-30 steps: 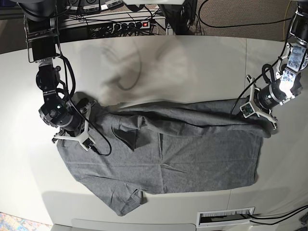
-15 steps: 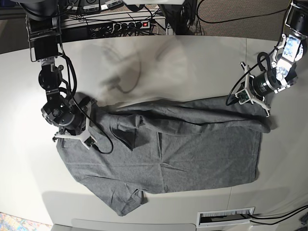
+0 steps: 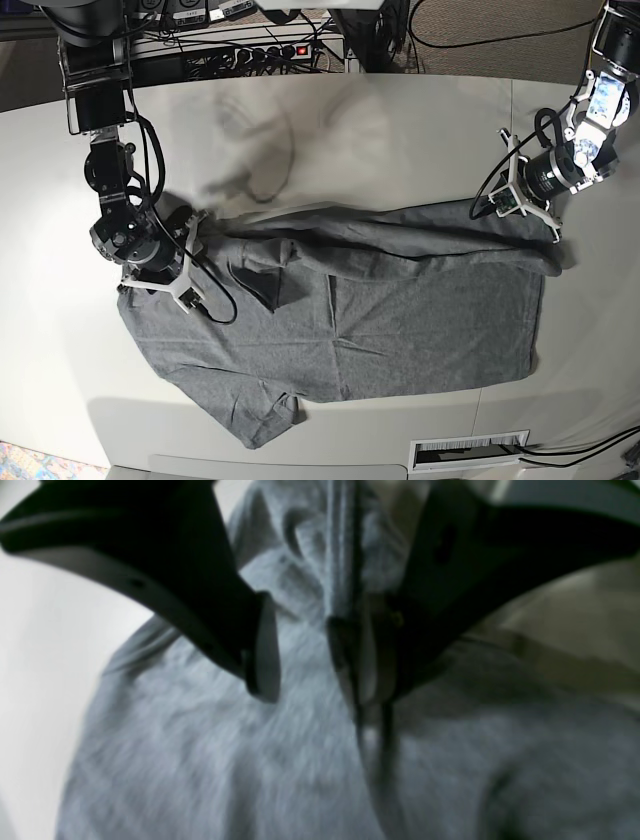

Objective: Fold the T-shirt properly
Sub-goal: 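Lower the folded shoulder edge onto the shirt body with both grippers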

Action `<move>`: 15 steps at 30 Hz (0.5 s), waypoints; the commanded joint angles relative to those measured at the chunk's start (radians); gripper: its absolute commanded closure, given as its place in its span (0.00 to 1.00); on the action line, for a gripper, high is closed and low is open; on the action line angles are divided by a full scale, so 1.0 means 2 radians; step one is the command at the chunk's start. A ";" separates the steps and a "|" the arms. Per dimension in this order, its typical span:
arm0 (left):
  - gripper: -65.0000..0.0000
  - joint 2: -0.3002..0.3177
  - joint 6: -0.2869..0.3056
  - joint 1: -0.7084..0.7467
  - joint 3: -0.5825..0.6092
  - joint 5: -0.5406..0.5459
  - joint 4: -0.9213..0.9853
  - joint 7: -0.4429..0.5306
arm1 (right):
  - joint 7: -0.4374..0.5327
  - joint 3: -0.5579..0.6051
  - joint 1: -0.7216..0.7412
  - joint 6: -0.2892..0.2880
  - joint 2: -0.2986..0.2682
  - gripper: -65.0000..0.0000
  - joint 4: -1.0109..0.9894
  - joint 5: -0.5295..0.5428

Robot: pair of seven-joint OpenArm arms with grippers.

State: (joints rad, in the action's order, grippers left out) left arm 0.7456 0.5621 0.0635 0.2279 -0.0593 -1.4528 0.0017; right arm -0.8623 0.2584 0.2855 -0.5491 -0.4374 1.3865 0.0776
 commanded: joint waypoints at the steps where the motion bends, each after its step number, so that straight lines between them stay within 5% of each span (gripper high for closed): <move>1: 1.00 0.008 0.012 0.000 0.000 -0.008 -0.002 -0.013 | 0.008 -0.004 0.015 0.002 -0.007 0.61 0.002 -0.006; 6: 1.00 0.009 0.012 0.000 0.000 -0.008 -0.002 -0.014 | 0.008 -0.004 0.018 0.002 -0.007 1.00 0.001 -0.009; 15: 1.00 0.009 0.033 0.003 0.000 -0.008 -0.002 -0.014 | 0.012 -0.005 0.055 0.004 -0.007 1.00 0.004 -0.009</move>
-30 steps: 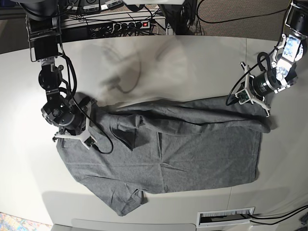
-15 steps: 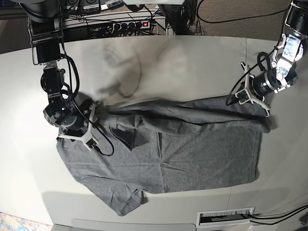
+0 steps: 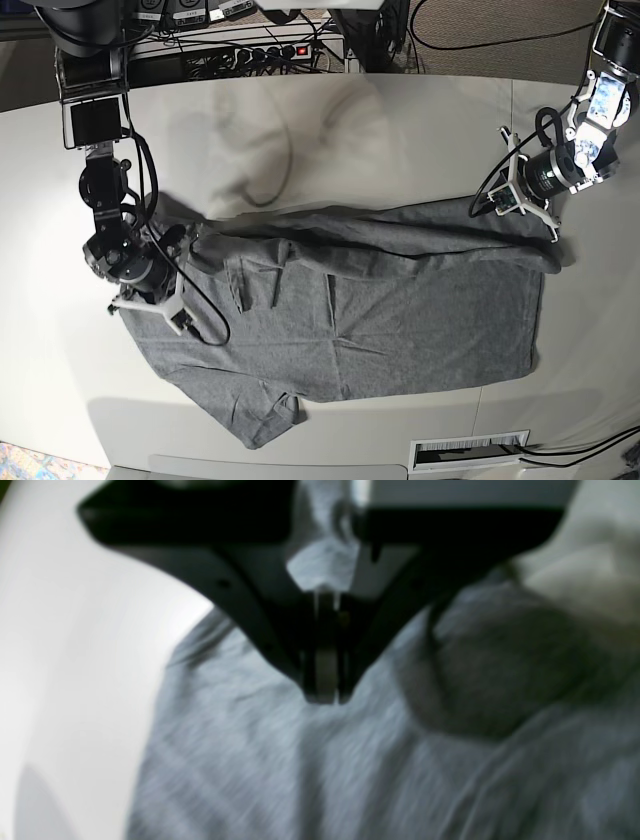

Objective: Fold the T-shirt properly

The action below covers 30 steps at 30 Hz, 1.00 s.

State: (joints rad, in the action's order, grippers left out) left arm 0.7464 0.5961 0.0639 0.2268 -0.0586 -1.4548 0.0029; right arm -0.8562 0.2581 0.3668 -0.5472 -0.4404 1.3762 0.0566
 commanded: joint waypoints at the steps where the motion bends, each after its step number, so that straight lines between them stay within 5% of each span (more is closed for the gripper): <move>1: 1.00 0.009 0.016 0.003 0.000 -0.008 -0.001 -0.014 | 0.009 -0.005 0.019 0.003 -0.006 1.00 0.009 0.001; 9: 1.00 0.014 0.017 0.003 0.000 -0.008 -0.001 -0.012 | -0.055 -0.005 0.033 0.002 -0.006 1.00 0.009 0.017; 14: 1.00 0.014 0.017 0.003 0.000 -0.008 -0.001 -0.008 | -0.055 -0.005 0.033 0.002 -0.006 0.61 0.009 0.036; 24: 1.00 0.016 0.017 0.003 0.000 -0.008 -0.001 -0.008 | -0.039 -0.005 0.030 0.001 -0.006 0.60 -0.031 0.055; 30: 1.00 0.016 0.017 0.003 0.000 -0.008 -0.001 -0.008 | -0.034 -0.005 0.030 0.001 -0.006 0.60 -0.071 0.111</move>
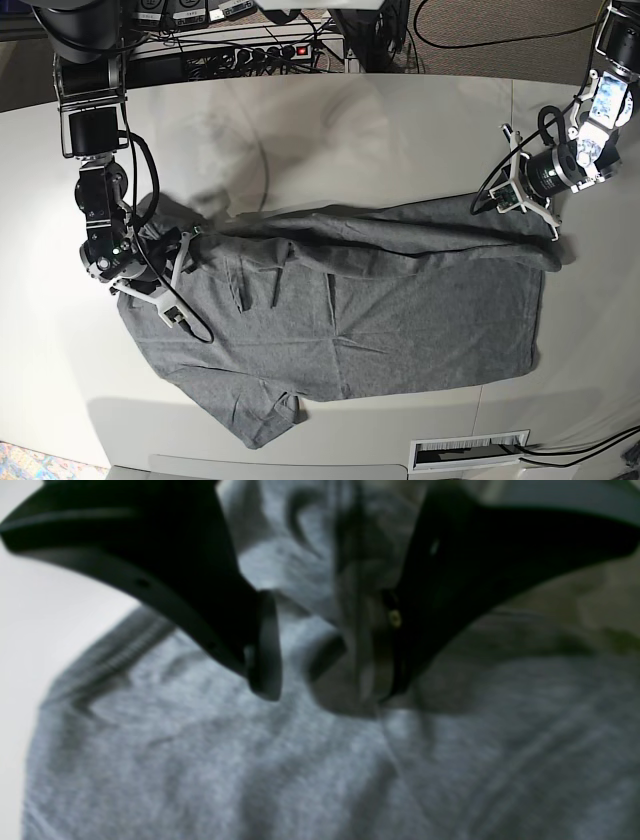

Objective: Fold the T-shirt properly

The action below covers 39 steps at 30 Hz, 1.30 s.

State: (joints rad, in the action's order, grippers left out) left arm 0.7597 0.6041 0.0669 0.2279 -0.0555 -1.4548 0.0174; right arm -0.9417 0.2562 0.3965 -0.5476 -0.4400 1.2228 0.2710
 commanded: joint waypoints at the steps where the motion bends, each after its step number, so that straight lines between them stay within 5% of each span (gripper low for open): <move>1: 1.00 0.010 0.013 0.001 0.000 -0.010 -0.001 -0.015 | 0.009 -0.004 0.015 0.001 -0.006 0.60 0.006 0.009; 12: 1.00 0.010 0.013 0.001 0.000 -0.010 -0.001 -0.011 | -0.033 -0.004 0.015 0.001 -0.006 0.67 0.006 0.013; 22: 1.00 0.010 0.013 0.001 0.000 -0.010 -0.001 -0.008 | -0.062 -0.004 0.015 0.001 -0.006 1.00 0.006 0.037; 39: 1.00 0.010 0.011 0.001 0.000 -0.010 -0.001 -0.008 | -0.015 -0.004 0.032 0.002 -0.006 1.00 0.008 0.040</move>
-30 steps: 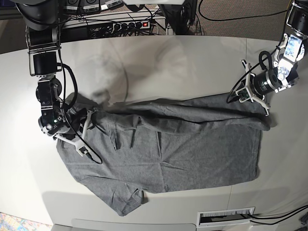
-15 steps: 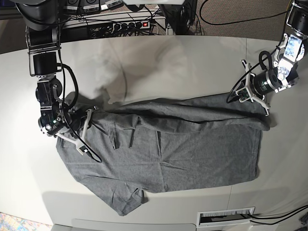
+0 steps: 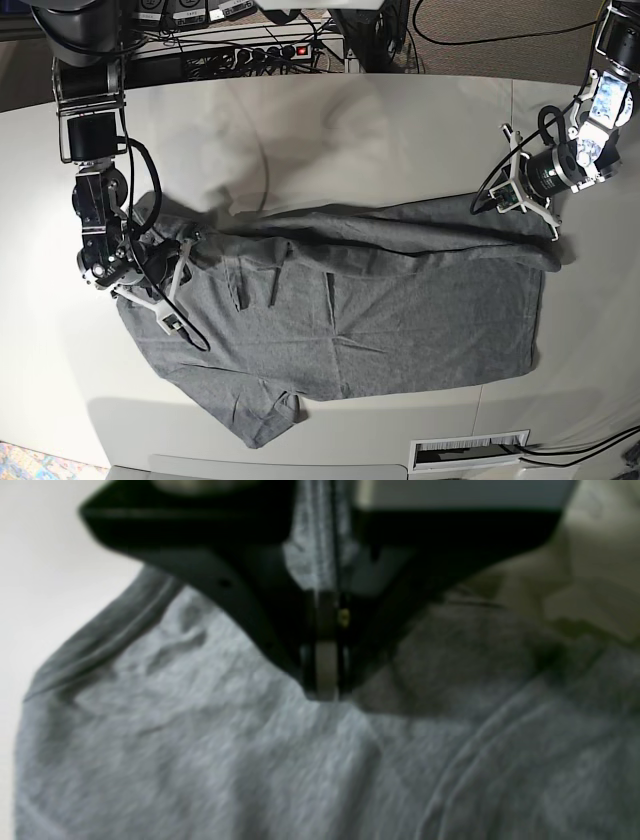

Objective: Fold the T-shirt properly

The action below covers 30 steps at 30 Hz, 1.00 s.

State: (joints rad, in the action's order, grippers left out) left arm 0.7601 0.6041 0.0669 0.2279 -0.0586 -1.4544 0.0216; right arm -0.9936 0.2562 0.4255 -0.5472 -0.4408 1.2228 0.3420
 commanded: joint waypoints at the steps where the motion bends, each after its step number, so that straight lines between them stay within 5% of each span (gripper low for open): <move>1: 1.00 0.010 0.011 0.001 0.000 -0.008 -0.001 -0.010 | 0.011 -0.004 0.020 0.002 -0.006 1.00 0.008 0.005; 8: 1.00 0.010 0.011 0.001 0.000 -0.008 -0.001 -0.009 | -0.057 -0.004 0.031 0.000 -0.008 1.00 0.008 0.064; 11: 1.00 0.009 0.011 0.001 0.000 -0.008 -0.001 -0.009 | -0.087 -0.004 0.031 0.001 -0.009 0.64 0.008 0.074; 13: 1.00 0.009 0.011 0.001 0.000 -0.008 -0.001 -0.009 | -0.098 -0.004 0.031 0.001 -0.009 0.53 0.008 0.076; 26: 1.00 0.010 0.011 0.001 0.000 -0.008 -0.001 -0.002 | -0.094 -0.004 -0.013 0.001 -0.011 0.54 0.006 0.093; 30: 1.00 0.010 0.011 0.001 0.000 -0.008 -0.001 -0.001 | -0.097 -0.004 -0.014 0.001 -0.011 0.82 0.006 0.093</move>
State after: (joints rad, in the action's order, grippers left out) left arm 0.7616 0.6041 0.0692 0.2279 -0.0593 -1.4544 0.0338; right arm -1.1679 0.2493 0.3824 -0.5488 -0.4503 1.2266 0.5514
